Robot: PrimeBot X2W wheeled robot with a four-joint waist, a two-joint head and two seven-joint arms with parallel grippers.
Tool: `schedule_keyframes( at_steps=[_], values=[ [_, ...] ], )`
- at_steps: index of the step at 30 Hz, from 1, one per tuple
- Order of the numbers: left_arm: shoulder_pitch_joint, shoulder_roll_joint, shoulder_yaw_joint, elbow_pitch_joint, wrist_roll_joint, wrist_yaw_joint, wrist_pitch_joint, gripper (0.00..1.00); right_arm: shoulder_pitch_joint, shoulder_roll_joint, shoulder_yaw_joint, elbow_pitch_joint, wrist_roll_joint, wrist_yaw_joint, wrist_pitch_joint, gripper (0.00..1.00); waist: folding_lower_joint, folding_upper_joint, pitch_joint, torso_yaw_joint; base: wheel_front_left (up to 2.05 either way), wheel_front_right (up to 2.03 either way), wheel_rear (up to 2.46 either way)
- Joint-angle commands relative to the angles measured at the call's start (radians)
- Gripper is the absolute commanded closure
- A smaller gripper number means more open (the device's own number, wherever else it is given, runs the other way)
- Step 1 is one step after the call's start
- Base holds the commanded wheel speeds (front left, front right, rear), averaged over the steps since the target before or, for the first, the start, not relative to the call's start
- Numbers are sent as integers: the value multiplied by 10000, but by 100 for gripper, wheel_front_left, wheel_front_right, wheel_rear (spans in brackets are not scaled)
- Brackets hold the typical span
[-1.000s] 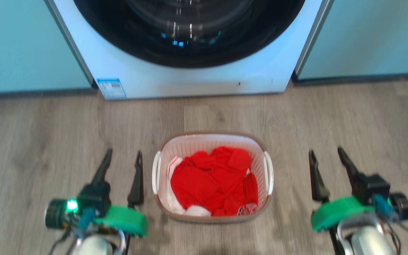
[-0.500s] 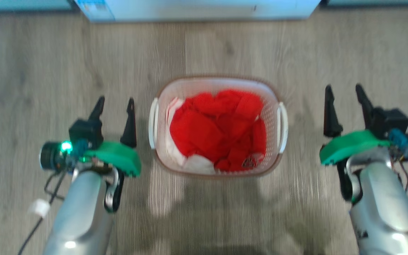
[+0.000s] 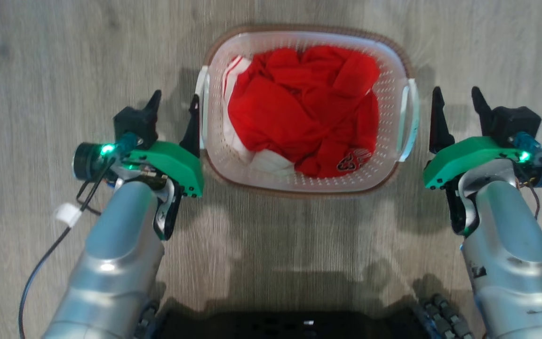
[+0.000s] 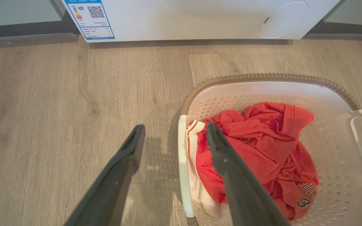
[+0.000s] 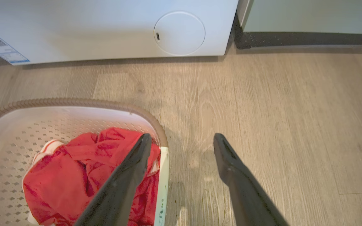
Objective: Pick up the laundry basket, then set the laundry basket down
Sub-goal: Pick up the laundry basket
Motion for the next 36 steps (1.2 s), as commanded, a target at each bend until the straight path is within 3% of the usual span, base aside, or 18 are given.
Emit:
schedule_keyframes(
  at_steps=[1,18,36],
  values=[
    [-118,202,105,27,-76,9,-53,0,65,-20,229,31,-13,25,-134,0,-2,0,418,110,0,0,0],
    [-1655,201,-1097,2084,-467,-14,-53,0,-795,-20,1128,934,327,25,-134,0,-2,0,1790,150,0,0,0],
    [-2735,201,-2282,2910,-924,-43,-53,0,-1430,-20,1808,1906,739,25,-134,0,-2,0,2469,81,0,0,0]
  ],
)
